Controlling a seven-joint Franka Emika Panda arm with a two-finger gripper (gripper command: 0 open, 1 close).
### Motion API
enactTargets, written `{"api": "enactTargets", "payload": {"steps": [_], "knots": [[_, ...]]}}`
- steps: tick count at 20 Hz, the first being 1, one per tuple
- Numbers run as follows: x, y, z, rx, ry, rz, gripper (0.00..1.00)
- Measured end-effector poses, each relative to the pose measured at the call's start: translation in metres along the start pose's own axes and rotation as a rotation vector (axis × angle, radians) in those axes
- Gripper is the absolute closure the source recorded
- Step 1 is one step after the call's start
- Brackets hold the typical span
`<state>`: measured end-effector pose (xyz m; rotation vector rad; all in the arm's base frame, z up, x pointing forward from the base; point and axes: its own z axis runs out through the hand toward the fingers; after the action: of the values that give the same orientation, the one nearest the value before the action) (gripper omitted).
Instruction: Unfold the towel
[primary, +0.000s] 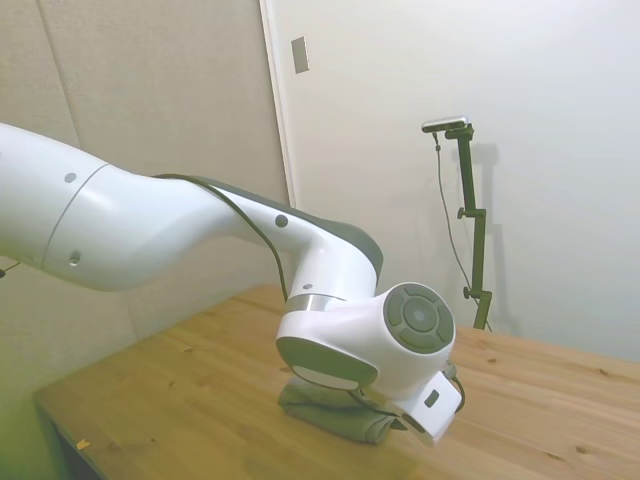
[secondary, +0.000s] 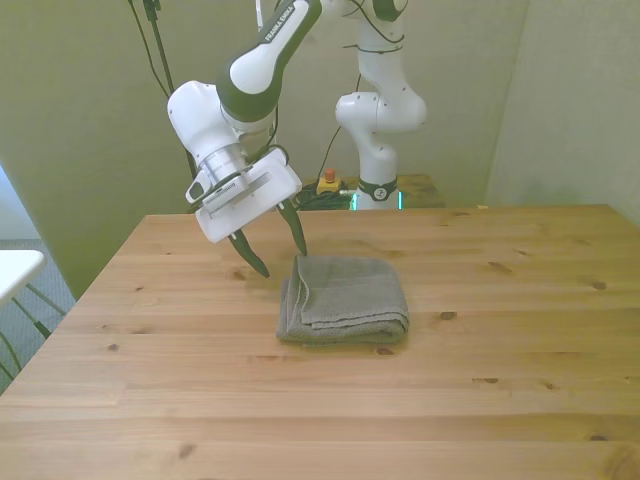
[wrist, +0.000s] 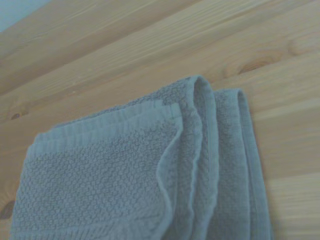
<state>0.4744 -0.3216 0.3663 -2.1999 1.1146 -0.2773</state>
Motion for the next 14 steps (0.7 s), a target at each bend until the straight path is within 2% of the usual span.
{"api": "enactTargets", "payload": {"steps": [1,14], "knots": [[0.0,-0.003,0.003,-0.001,-0.003,-0.005,1.0],[-0.004,-0.012,0.026,-0.014,-0.03,-0.024,1.0]]}}
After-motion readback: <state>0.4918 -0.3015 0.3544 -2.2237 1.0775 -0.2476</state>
